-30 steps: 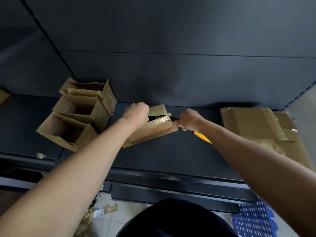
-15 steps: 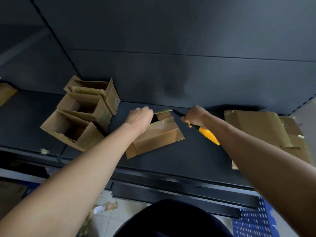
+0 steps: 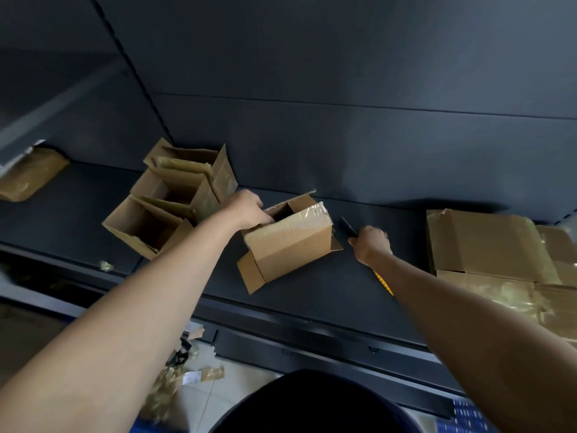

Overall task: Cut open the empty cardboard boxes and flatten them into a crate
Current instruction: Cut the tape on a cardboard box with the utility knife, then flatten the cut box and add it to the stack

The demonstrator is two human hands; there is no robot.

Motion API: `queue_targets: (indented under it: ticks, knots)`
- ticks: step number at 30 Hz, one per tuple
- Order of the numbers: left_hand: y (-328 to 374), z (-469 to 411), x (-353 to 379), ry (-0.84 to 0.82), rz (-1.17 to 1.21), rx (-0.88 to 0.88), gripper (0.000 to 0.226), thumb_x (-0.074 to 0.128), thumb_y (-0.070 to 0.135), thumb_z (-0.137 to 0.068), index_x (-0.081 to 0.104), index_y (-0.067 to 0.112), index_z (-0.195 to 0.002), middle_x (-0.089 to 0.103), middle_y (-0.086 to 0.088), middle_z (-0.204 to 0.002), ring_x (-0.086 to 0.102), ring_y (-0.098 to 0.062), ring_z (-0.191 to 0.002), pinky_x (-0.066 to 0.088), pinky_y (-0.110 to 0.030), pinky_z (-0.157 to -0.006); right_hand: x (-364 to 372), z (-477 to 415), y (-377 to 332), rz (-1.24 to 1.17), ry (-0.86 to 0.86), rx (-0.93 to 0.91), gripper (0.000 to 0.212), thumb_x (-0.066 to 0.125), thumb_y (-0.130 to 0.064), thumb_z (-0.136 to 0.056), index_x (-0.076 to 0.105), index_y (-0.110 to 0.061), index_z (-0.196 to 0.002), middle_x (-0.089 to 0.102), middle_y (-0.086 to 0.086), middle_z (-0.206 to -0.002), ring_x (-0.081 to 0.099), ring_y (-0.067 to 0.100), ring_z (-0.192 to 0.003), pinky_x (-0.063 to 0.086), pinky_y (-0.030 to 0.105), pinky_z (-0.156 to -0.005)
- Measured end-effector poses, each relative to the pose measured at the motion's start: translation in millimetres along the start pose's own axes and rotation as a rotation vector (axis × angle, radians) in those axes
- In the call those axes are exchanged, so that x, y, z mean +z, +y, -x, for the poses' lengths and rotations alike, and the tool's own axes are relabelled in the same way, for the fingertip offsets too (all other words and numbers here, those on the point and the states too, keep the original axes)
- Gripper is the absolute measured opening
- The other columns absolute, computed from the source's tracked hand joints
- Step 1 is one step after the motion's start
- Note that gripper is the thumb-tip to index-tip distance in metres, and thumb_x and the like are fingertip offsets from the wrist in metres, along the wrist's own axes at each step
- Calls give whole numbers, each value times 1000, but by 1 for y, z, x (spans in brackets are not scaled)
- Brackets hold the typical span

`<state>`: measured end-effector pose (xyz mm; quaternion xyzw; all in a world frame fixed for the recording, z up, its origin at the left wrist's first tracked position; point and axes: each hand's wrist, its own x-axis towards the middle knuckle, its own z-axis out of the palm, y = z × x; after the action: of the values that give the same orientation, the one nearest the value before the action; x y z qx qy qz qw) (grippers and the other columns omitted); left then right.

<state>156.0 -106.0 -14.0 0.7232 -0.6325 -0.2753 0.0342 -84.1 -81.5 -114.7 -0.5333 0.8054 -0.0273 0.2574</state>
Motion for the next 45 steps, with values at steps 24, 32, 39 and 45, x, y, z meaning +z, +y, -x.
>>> queue_targets:
  ticks: [24, 32, 39, 45]
  knots:
    - [25, 35, -32, 498, 317, -7, 44, 77, 27, -71, 51, 14, -104, 54, -4, -113, 56, -23, -97, 40, -29, -68, -102, 64, -115, -431, -97, -229, 94, 84, -56, -57, 50, -5, -129, 45, 11, -133, 56, 30, -114, 48, 42, -97]
    - [16, 28, -42, 581, 514, 114, 36, 66, 8, -78, 45, 20, -104, 49, 0, -109, 55, -18, -95, 48, -22, -63, -108, 82, -108, -684, 6, -317, 36, 67, -13, -75, 58, -9, -110, 63, 2, -93, 60, 18, -89, 52, 27, -70]
    - [2, 11, -47, 506, 1064, -14, 37, 41, -6, -87, 67, 14, -104, 62, -7, -112, 61, -22, -100, 52, -28, -81, -112, 95, -77, -838, -192, -430, 43, 43, 11, -80, 67, -14, -104, 64, 6, -112, 59, 22, -103, 53, 34, -86]
    - [9, 9, -38, 174, 1425, 84, 42, 34, -9, -84, 69, 14, -89, 74, -5, -94, 70, -23, -89, 58, -34, -67, -124, 77, -50, -835, 42, -185, 50, 63, -39, -87, 53, -16, -131, 51, 4, -137, 46, 25, -127, 40, 35, -101]
